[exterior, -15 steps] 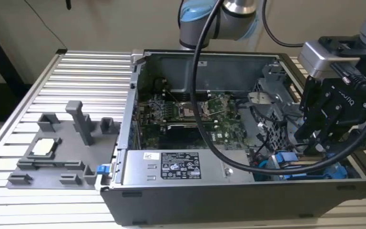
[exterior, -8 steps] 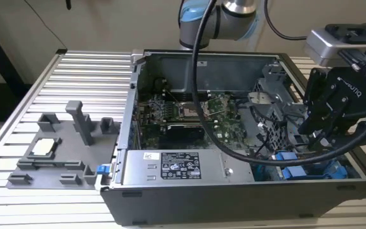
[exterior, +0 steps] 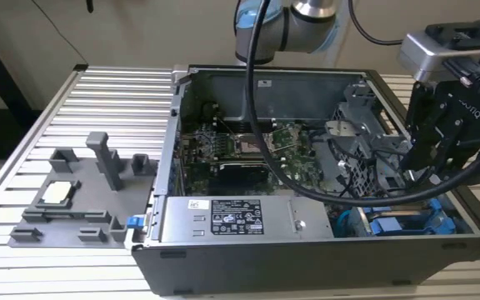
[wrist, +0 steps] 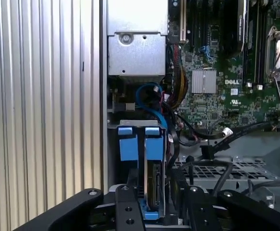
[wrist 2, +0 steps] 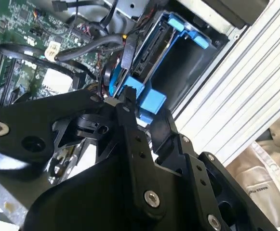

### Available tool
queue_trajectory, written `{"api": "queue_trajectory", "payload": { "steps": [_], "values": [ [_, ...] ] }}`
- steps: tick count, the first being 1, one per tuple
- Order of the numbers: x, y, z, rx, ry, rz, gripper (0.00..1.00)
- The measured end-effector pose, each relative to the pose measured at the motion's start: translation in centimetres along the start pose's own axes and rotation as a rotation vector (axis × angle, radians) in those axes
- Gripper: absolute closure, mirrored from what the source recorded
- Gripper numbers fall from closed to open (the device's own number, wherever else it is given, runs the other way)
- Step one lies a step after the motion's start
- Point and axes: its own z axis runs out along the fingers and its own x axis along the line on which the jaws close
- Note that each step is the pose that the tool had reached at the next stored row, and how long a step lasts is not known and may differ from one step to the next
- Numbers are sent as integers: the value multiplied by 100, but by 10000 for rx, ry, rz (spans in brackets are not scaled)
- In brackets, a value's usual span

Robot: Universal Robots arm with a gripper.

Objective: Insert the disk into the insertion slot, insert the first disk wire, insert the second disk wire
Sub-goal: 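Insert the disk into the insertion slot, then insert the first disk wire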

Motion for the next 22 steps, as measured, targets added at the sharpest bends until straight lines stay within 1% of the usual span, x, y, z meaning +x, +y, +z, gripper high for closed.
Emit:
{"api": "queue_trajectory", "payload": {
  "steps": [1,2,4,5,6,7,8,9,12,13,15,17,20,22],
  "values": [
    [-1,4,0,167,-20,1,59],
    [-1,7,0,365,-41,1,59],
    [-2,12,0,713,-85,-1,59],
    [-2,15,-1,902,-114,-3,59],
    [-3,18,0,1063,-156,-4,59],
    [-3,21,0,1179,-216,-11,59],
    [-4,21,0,1213,-271,-78,59],
    [-4,21,-1,1212,-300,-241,59],
    [-6,21,3,1216,-354,-701,59],
    [-9,21,8,1248,-367,-784,59],
    [-13,22,12,1392,-390,-888,59],
    [-18,22,20,1500,-439,-915,59],
    [-31,22,35,1593,-480,-918,59],
    [-44,23,44,1613,-495,-917,59]
  ]
}}
